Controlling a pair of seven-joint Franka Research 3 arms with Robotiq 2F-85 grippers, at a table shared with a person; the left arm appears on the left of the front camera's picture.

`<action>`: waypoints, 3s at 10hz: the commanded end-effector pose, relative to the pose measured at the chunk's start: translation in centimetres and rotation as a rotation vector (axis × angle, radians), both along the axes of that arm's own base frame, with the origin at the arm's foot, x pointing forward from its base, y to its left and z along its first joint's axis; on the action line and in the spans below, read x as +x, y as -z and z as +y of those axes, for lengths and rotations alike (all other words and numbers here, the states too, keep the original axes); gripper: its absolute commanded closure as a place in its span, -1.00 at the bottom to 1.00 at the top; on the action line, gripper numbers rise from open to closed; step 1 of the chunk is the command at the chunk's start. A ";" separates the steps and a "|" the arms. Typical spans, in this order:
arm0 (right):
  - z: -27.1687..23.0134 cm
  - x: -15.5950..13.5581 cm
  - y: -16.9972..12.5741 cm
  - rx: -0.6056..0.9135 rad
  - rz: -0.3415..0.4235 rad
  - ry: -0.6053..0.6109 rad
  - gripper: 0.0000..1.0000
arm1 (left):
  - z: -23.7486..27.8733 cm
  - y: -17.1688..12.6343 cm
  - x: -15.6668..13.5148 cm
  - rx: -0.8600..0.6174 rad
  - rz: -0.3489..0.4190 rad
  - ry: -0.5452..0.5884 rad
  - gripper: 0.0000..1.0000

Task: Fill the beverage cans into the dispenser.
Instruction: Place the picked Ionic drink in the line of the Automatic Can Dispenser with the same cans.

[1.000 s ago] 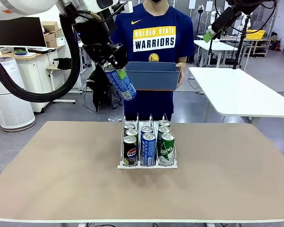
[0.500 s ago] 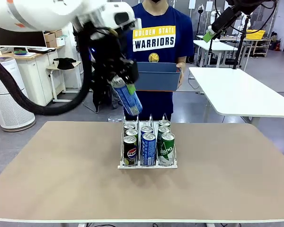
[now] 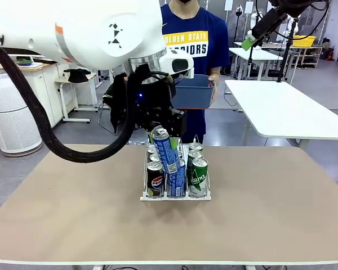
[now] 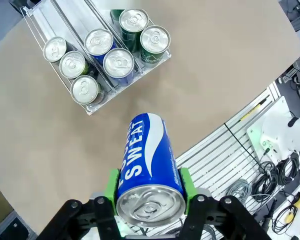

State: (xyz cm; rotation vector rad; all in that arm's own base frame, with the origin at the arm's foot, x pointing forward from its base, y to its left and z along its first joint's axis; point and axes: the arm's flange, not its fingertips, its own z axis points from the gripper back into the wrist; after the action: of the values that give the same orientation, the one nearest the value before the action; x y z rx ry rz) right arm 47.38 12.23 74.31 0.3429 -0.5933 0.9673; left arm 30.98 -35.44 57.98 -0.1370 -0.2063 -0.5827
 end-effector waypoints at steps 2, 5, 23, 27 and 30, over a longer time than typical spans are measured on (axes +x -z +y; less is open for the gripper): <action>-0.1 -0.1 0.1 0.010 -0.008 -0.011 -1.00 | 1.2 -1.0 -0.4 -0.004 -0.026 -0.025 -0.15; -0.1 -0.1 0.1 0.010 -0.008 -0.011 -1.00 | -0.8 0.8 1.1 -0.019 -0.004 -0.031 -0.15; -0.1 -0.1 0.1 0.010 -0.008 -0.011 -1.00 | -2.9 12.5 10.0 -0.024 0.097 -0.099 -0.15; -0.1 -0.1 0.1 0.010 -0.008 -0.011 -1.00 | -2.3 12.9 12.4 -0.043 0.075 -0.140 -0.15; -0.1 -0.1 0.1 0.010 -0.008 -0.011 -1.00 | -1.7 13.2 14.5 -0.023 0.049 -0.171 -0.15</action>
State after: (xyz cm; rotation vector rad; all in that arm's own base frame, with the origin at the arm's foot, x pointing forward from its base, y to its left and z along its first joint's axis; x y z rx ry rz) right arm 47.38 12.24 74.32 0.3428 -0.5936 0.9674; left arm 43.79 -37.19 44.63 -0.1839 -0.1078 -0.4363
